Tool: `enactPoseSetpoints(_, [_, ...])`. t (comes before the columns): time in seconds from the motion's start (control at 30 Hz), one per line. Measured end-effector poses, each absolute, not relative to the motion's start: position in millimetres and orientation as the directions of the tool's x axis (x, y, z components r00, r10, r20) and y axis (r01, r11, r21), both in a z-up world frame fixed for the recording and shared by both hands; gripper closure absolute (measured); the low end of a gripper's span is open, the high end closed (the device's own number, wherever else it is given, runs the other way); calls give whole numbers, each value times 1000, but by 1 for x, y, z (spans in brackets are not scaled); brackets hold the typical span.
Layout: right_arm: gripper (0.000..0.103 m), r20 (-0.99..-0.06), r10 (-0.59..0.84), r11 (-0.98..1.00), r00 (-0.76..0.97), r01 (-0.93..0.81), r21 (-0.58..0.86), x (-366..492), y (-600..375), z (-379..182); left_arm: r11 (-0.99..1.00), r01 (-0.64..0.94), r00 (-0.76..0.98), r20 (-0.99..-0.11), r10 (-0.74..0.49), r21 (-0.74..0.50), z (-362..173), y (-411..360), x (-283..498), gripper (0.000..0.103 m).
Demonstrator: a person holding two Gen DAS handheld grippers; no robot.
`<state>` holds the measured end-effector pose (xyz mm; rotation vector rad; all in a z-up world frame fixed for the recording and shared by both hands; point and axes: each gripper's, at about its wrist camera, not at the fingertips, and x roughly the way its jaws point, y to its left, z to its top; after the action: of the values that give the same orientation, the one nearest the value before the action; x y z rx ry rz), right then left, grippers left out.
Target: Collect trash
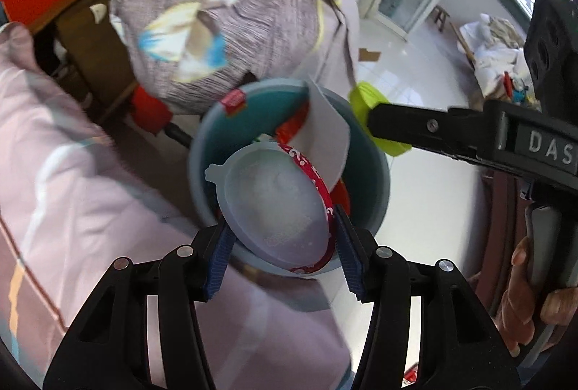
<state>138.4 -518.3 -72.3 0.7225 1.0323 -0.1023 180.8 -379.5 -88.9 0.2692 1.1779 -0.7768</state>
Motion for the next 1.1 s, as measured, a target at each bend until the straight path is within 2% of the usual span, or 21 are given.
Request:
enactPoseSetpoints(0.03, [42, -810, 251, 766, 529, 404, 501, 139, -520, -73, 712, 674, 161, -902, -401, -196, -90, -382, 181, 41])
enactPoseSetpoints(0.07, [35, -810, 252, 764, 530, 405, 502, 139, -520, -73, 710, 679, 164, -904, -394, -187, -91, -385, 180, 30])
enactPoseSetpoints(0.1, [35, -809, 252, 762, 531, 406, 504, 140, -521, -73, 711, 680, 169, -906, -388, -178, -91, -387, 179, 20])
enactPoseSetpoints(0.2, [34, -810, 252, 760, 530, 409, 505, 141, -523, -75, 714, 685, 199, -904, -379, -148, -91, -389, 176, 12])
enactPoseSetpoints(0.3, [33, -812, 253, 756, 526, 416, 505, 139, -525, -77, 721, 676, 195, -907, -373, -151, -92, -387, 177, 12])
enactPoseSetpoints(0.5, [25, -818, 257, 753, 514, 424, 503, 133, -524, -79, 739, 656, 187, -917, -353, -151, -93, -379, 177, 11])
enactPoseSetpoints(0.63, [25, -822, 254, 760, 510, 420, 496, 126, -519, -74, 745, 649, 193, -914, -356, -153, -87, -370, 170, 11])
enactPoseSetpoints(0.7, [22, -819, 255, 766, 514, 409, 495, 122, -514, -70, 746, 648, 201, -910, -362, -154, -82, -365, 166, 10])
enactPoseSetpoints(0.77, [14, -814, 252, 772, 523, 398, 495, 117, -510, -65, 740, 653, 207, -901, -382, -164, -74, -358, 160, 10])
enactPoseSetpoints(0.93, [7, -805, 241, 803, 542, 354, 479, 103, -494, -48, 769, 621, 269, -881, -389, -151, -55, -333, 147, 5])
enactPoseSetpoints(1.1, [7, -819, 202, 851, 537, 317, 418, 87, -476, -38, 805, 579, 315, -876, -364, -126, -44, -307, 135, 4])
